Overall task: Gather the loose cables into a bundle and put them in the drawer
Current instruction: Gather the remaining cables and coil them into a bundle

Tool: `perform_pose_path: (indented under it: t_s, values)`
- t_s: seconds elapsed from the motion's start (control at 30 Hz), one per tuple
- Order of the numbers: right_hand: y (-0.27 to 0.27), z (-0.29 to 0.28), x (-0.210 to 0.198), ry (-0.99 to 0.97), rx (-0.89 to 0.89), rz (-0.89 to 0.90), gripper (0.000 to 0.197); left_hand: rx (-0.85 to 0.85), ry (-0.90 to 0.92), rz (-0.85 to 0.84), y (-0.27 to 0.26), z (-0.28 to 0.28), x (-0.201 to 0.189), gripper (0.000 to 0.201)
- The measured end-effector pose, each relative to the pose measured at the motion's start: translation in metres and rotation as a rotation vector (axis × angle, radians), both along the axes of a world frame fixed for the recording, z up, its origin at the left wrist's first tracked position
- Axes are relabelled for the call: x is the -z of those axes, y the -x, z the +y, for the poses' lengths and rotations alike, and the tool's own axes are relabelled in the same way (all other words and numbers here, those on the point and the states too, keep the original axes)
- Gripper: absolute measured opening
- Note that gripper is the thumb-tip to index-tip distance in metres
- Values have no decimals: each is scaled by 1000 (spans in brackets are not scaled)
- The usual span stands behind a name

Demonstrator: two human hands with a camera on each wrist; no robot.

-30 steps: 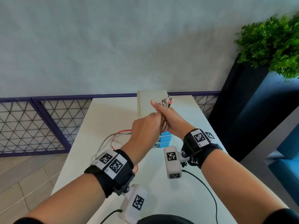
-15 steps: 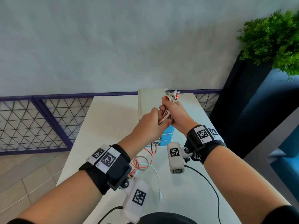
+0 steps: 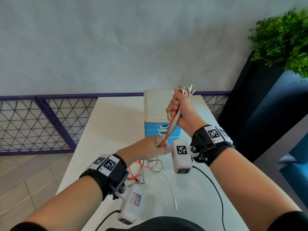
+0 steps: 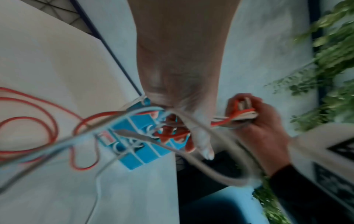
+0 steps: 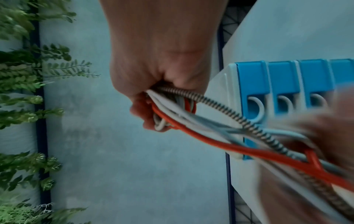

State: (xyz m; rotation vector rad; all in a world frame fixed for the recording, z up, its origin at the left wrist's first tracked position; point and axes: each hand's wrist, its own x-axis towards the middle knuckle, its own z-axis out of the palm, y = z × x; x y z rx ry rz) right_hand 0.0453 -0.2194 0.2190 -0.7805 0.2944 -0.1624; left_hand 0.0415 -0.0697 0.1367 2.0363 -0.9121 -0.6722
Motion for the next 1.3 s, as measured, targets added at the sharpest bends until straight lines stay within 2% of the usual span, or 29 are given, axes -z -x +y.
perform_pose_path:
  t_s: [0.03, 0.1, 0.2, 0.27, 0.33, 0.43, 0.53, 0.57, 0.67, 0.83, 0.97, 1.03, 1.2, 1.3]
  values:
    - [1, -3, -4, 28, -2, -9, 37, 20, -10, 6, 0, 4, 7, 22]
    - [3, -10, -12, 117, -30, -22, 38, -60, 41, 62, -1, 14, 14, 24]
    - [10, -17, -15, 218, -35, -42, 36, -167, 240, 293, -7, 26, 16, 27]
    - [13, -21, -12, 214, -19, -56, 34, -169, 344, 457, -10, 26, 12, 21]
    - [15, -25, -9, 194, -31, -88, 32, -201, 347, 493, -9, 22, 8, 12]
    - [18, -26, -6, 160, -106, -150, 31, -257, 303, 402, -11, 19, 6, 21]
    - [22, -23, -6, 158, -171, -190, 33, -171, 204, 420, -10, 15, 2, 50]
    - [22, -22, -7, 167, -181, -198, 33, -131, 173, 430, -9, 13, 2, 49]
    - [22, -24, -7, 190, -185, -206, 33, -66, 157, 386, -7, 11, 3, 22]
    - [21, -29, 0, 211, -160, -182, 35, -172, 155, 262, -10, 12, 7, 22]
    - [18, -29, 8, 249, -76, -135, 40, -257, -13, -166, -15, 13, 13, 15]
    - [18, -30, 11, 286, -13, -115, 38, -259, -45, -270, -15, 17, 16, 17]
    - [20, -35, 21, 334, 144, -96, 35, -264, -14, -331, -17, 24, 22, 23]
    - [17, -42, 19, 348, 251, -97, 30, -319, 24, -253, -23, 33, 29, 25]
